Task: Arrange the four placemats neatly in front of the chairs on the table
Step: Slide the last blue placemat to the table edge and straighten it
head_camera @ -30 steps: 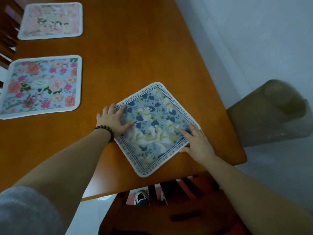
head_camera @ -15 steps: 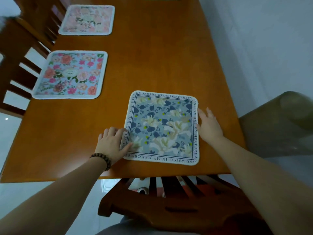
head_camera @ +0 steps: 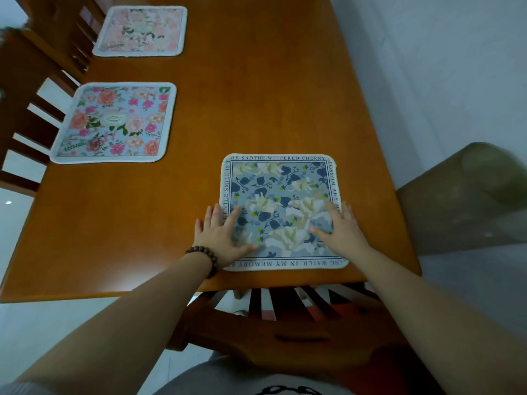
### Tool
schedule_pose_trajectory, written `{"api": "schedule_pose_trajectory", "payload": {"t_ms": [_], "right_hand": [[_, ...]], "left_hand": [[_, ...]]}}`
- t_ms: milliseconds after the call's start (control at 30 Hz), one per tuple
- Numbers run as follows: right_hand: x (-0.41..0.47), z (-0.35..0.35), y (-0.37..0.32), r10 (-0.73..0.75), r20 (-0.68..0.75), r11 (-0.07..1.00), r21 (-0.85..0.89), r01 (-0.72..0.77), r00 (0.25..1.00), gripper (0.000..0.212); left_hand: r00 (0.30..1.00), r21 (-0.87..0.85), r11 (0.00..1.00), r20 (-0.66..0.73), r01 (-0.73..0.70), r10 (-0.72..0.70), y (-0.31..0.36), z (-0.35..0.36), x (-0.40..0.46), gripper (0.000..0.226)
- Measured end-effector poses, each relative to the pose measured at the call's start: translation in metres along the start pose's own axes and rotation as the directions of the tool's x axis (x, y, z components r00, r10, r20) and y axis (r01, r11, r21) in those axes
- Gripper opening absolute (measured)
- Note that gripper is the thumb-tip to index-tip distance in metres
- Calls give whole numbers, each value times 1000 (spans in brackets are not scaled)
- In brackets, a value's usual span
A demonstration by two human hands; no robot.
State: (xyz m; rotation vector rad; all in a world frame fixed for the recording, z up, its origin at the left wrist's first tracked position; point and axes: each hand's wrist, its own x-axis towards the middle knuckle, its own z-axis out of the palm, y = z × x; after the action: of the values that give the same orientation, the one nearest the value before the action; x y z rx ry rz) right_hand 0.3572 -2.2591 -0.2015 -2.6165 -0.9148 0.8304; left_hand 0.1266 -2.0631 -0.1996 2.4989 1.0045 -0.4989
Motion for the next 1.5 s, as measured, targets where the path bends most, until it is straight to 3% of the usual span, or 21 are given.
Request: {"api": "schedule_pose_trajectory", "payload": {"t_ms": [267, 600, 900, 1233, 1367, 1500], "right_hand": [[-30, 16, -8, 50, 85, 999, -25, -48, 995, 122], [-57, 17, 7, 12, 198, 977, -212, 31, 980, 137], [-72, 24, 1, -24, 87, 965, -259, 46, 996, 121], [-71, 23, 1, -30, 86, 950, -306, 55, 996, 116], [-71, 22, 1, -19, 121, 954, -294, 54, 992, 117], [-76, 15, 2, -13, 124, 964, -261, 45, 992, 102]], "left_hand": [[981, 102, 994, 183, 49, -67, 13, 10, -27, 142], [958, 163, 975, 219, 149, -183, 26, 3, -43, 146], [963, 142, 974, 182, 174, -198, 32, 14, -53, 144], [977, 208, 963, 82, 175, -195, 40, 21, -53, 140], [975, 198, 966, 114, 164, -188, 40, 16, -55, 143], [970, 142, 973, 139, 181, -201, 41, 12, -62, 121]]}}
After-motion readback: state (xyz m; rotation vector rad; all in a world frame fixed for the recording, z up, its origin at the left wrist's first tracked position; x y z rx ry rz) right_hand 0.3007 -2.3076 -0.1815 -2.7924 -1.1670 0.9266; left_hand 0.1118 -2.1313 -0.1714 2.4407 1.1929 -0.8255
